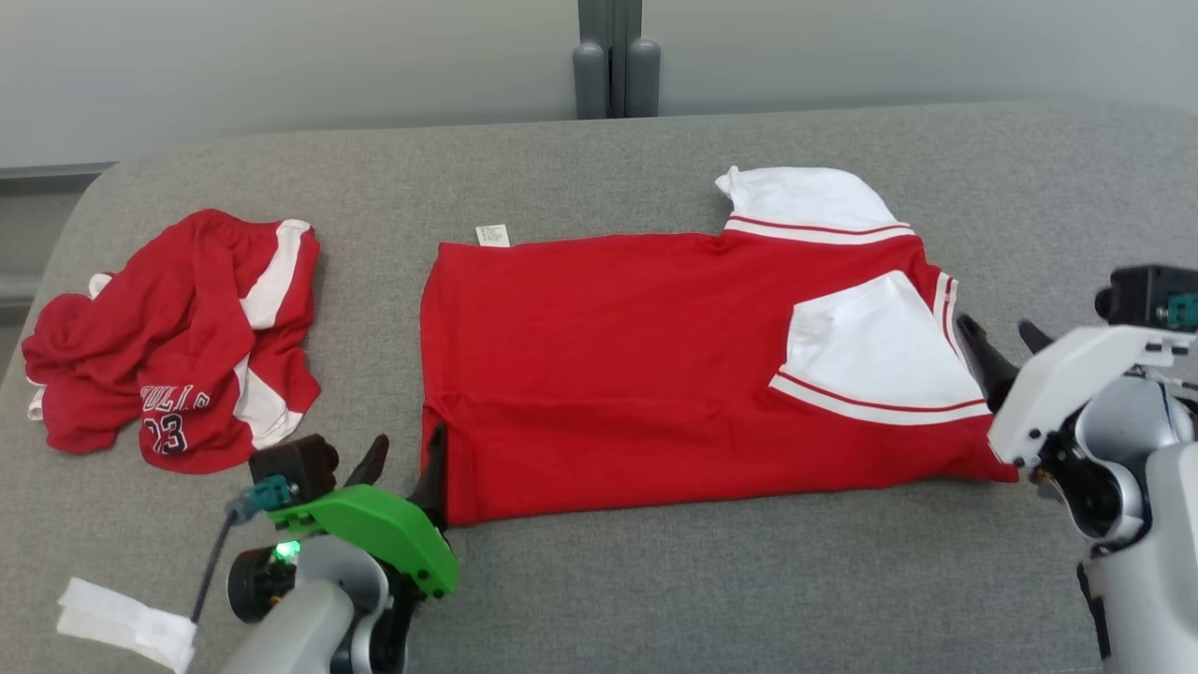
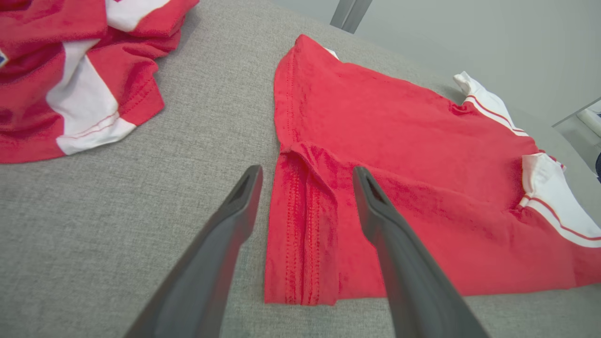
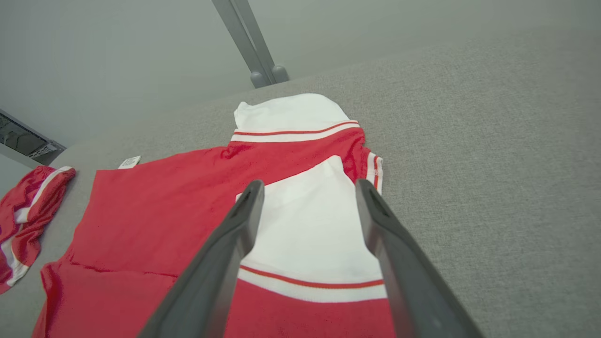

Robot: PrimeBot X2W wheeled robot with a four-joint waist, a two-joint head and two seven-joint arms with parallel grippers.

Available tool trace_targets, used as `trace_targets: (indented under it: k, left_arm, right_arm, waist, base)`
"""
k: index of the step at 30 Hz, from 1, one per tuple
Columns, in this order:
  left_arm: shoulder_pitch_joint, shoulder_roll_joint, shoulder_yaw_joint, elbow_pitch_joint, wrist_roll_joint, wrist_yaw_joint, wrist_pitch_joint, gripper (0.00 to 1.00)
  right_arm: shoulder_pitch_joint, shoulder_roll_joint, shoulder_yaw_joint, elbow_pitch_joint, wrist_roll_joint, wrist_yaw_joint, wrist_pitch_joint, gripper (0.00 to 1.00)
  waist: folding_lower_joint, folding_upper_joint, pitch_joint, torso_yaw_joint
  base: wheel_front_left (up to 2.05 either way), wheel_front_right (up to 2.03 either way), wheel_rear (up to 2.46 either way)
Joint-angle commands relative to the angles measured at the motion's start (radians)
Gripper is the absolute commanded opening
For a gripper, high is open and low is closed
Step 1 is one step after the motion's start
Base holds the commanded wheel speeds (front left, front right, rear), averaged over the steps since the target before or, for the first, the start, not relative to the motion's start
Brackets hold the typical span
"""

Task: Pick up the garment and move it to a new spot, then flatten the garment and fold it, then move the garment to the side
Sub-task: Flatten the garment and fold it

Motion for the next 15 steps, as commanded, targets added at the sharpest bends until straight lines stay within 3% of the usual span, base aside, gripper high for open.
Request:
trace_targets:
  k: [1, 8, 11, 15]
  left_arm:
    - [0.027, 0.005, -0.020, -0.021, 0.027, 0.020, -0.014, 1.00]
    - [0.050, 0.006, -0.114, -0.054, 0.141, 0.113, -0.017, 1.00]
    - [0.036, -0.002, -0.141, -0.023, 0.182, 0.151, -0.020, 1.00]
    - [0.025, -0.001, -0.157, 0.027, 0.205, 0.170, -0.028, 1.00]
  right_arm:
    - [0.041, -0.005, -0.018, -0.033, -0.044, 0.000, 0.045, 1.00]
    - [0.158, 0.040, -0.091, -0.148, -0.183, 0.000, 0.159, 1.00]
    - [0.143, 0.061, -0.104, -0.108, -0.199, 0.000, 0.168, 1.00]
    - [0.107, 0.071, -0.113, -0.023, -0.224, 0.000, 0.156, 1.00]
  waist:
    - [0.0000, 0.0000, -0.011, 0.001]
    - [0.0000, 0.0000, -0.005, -0.006]
    - [0.0000, 0.0000, 0.004, -0.017]
    - [0.0000, 0.0000, 0.015, -0.024]
  base:
    - [0.00, 0.00, 0.00]
    - [0.00, 0.00, 0.00]
    - [0.00, 0.00, 0.00]
    - [0.00, 0.00, 0.00]
